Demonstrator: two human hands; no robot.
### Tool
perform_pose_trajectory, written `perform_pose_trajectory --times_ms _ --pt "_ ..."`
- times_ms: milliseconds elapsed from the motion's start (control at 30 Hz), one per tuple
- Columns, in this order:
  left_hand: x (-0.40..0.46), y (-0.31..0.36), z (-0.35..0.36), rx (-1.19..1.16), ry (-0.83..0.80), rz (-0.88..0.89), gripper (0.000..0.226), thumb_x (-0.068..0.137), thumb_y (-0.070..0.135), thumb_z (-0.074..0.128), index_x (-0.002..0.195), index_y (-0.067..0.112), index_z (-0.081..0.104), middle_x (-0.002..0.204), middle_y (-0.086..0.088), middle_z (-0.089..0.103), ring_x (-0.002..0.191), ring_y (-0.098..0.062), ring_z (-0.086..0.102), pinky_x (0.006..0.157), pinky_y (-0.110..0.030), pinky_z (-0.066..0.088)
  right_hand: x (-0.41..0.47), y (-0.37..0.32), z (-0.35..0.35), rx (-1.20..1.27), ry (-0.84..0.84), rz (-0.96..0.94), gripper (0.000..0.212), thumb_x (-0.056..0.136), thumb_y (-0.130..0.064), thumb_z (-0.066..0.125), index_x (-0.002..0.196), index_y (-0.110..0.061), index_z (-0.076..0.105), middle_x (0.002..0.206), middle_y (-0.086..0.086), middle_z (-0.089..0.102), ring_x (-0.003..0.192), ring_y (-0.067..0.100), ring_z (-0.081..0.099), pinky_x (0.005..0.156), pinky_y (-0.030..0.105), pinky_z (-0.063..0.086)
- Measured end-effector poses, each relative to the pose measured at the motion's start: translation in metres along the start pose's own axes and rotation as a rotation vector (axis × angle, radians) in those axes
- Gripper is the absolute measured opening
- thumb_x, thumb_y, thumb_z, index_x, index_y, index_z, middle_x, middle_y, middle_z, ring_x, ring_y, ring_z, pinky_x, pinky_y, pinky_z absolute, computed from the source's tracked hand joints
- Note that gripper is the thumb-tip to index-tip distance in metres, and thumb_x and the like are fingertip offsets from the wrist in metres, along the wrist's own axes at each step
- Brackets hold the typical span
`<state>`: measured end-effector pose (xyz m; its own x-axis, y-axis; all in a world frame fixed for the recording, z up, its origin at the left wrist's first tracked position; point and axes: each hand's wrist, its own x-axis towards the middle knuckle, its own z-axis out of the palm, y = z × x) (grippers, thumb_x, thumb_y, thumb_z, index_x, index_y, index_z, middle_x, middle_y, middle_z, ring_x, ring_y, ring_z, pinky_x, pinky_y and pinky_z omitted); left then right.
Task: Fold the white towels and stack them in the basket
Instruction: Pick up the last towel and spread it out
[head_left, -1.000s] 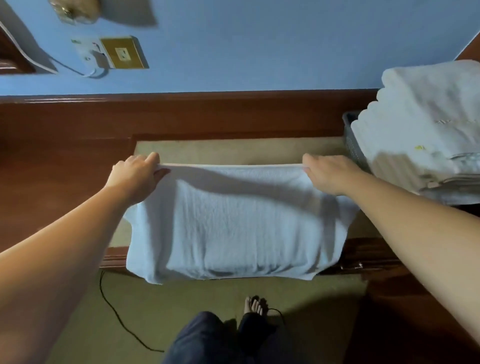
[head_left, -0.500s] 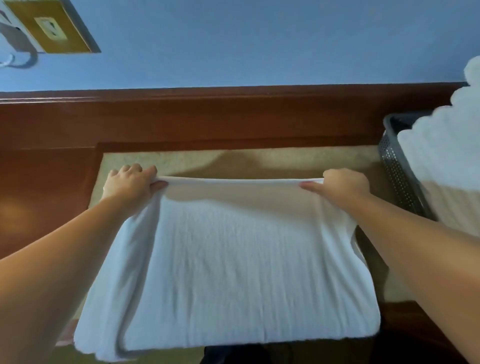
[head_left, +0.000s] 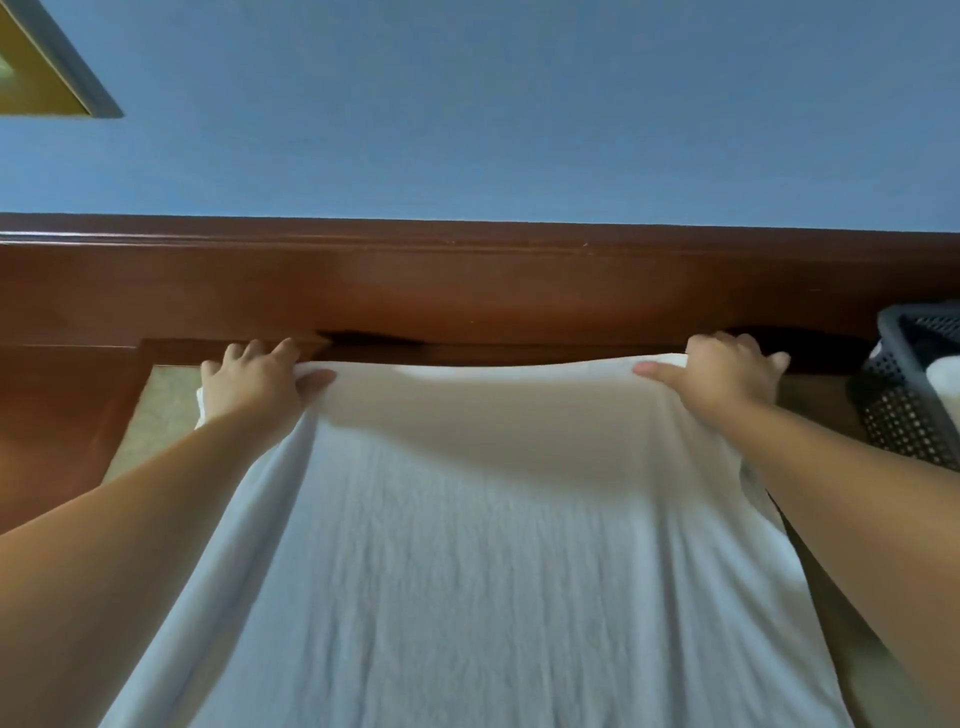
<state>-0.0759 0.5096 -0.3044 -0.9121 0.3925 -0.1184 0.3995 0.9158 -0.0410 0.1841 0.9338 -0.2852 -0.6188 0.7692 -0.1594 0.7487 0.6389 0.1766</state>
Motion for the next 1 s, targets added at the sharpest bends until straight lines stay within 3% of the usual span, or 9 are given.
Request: perform_pose_trajectory --times_ms 67,400,467,567,633,700,800,900,1000 --pt "0.009 0.002 0.003 -0.027 0.058 0.004 0.055 0.094 0.076 0.044 0.131 0.038 0.061 0.118 -0.012 0.062 0.119 -0.038 0.05 0.098 -0.053 0.038 0.008 -0.003 0.011 0.047 0.034 0.029 0.084 0.074 -0.099 0.034 0.088 -0.02 0.058 0.103 0.007 0.062 0.109 0.032 0.051 0.089 0.049 0.034" --pt "0.034 0.003 0.032 -0.151 0.273 -0.065 0.068 0.091 0.082 0.042 0.092 0.016 0.059 0.102 -0.017 0.063 0.107 -0.042 0.05 0.091 -0.055 0.037 0.03 -0.005 0.039 0.216 0.065 0.283 0.098 0.067 -0.098 0.052 0.112 -0.013 0.067 0.127 0.019 0.056 0.127 0.039 0.042 0.107 0.061 0.029" --pt "0.033 0.007 0.031 -0.146 0.256 -0.122 0.077 0.086 0.088 0.04 0.089 0.014 0.059 0.103 -0.017 0.063 0.11 -0.042 0.049 0.092 -0.055 0.037 0.022 -0.018 0.037 0.282 0.177 0.355 0.09 0.066 -0.086 0.07 0.117 -0.013 0.06 0.133 0.02 0.051 0.131 0.039 0.04 0.113 0.063 0.026" --pt "0.033 0.003 0.017 -0.083 0.105 -0.229 0.099 0.07 0.105 0.03 0.095 0.018 0.069 0.11 -0.013 0.063 0.118 -0.04 0.047 0.097 -0.056 0.037 -0.012 -0.054 0.035 0.331 0.431 0.332 0.07 0.074 -0.048 0.085 0.123 -0.013 0.048 0.132 0.023 0.047 0.129 0.043 0.042 0.12 0.066 0.019" --pt "0.035 -0.006 0.004 -0.07 -0.043 -0.286 0.109 0.056 0.112 0.025 0.102 0.024 0.069 0.118 -0.009 0.063 0.128 -0.038 0.043 0.103 -0.057 0.034 -0.04 -0.086 0.039 0.347 0.45 0.197 0.056 0.08 -0.033 0.077 0.125 -0.016 0.049 0.131 0.022 0.047 0.126 0.042 0.044 0.119 0.063 0.023" --pt "0.041 -0.025 -0.005 -0.095 -0.208 -0.298 0.109 0.052 0.112 0.034 0.112 0.027 0.066 0.125 -0.007 0.063 0.138 -0.037 0.039 0.108 -0.058 0.032 -0.059 -0.113 0.05 0.411 0.253 0.127 0.057 0.095 -0.045 0.058 0.143 -0.017 0.046 0.149 0.02 0.04 0.142 0.039 0.035 0.121 0.067 0.016" --pt "0.049 -0.071 -0.017 -0.369 -0.363 -0.198 0.09 0.061 0.093 0.067 0.113 0.019 0.071 0.109 -0.007 0.069 0.126 -0.036 0.055 0.108 -0.049 0.043 -0.063 -0.125 0.068 0.348 0.052 0.142 0.078 0.1 -0.071 0.018 0.165 -0.029 0.012 0.174 0.01 0.003 0.16 0.031 0.0 0.12 0.07 -0.002" --pt "0.046 -0.113 -0.024 -0.765 -0.423 -0.161 0.03 0.085 0.038 0.084 0.109 0.025 0.071 0.102 0.005 0.076 0.099 -0.015 0.071 0.083 -0.032 0.053 -0.061 -0.128 0.071 0.315 0.04 0.133 0.084 0.095 -0.078 0.009 0.166 -0.034 0.002 0.174 0.009 -0.004 0.16 0.031 -0.006 0.12 0.072 -0.003" --pt "0.052 -0.131 -0.012 -0.93 -0.235 -0.303 0.044 0.086 0.052 0.08 0.117 0.022 0.072 0.11 -0.003 0.076 0.092 -0.02 0.072 0.076 -0.036 0.058 -0.063 -0.128 0.072 0.327 0.056 0.138 0.084 0.095 -0.078 0.012 0.166 -0.034 0.005 0.174 0.009 -0.003 0.16 0.031 -0.005 0.12 0.073 -0.002"
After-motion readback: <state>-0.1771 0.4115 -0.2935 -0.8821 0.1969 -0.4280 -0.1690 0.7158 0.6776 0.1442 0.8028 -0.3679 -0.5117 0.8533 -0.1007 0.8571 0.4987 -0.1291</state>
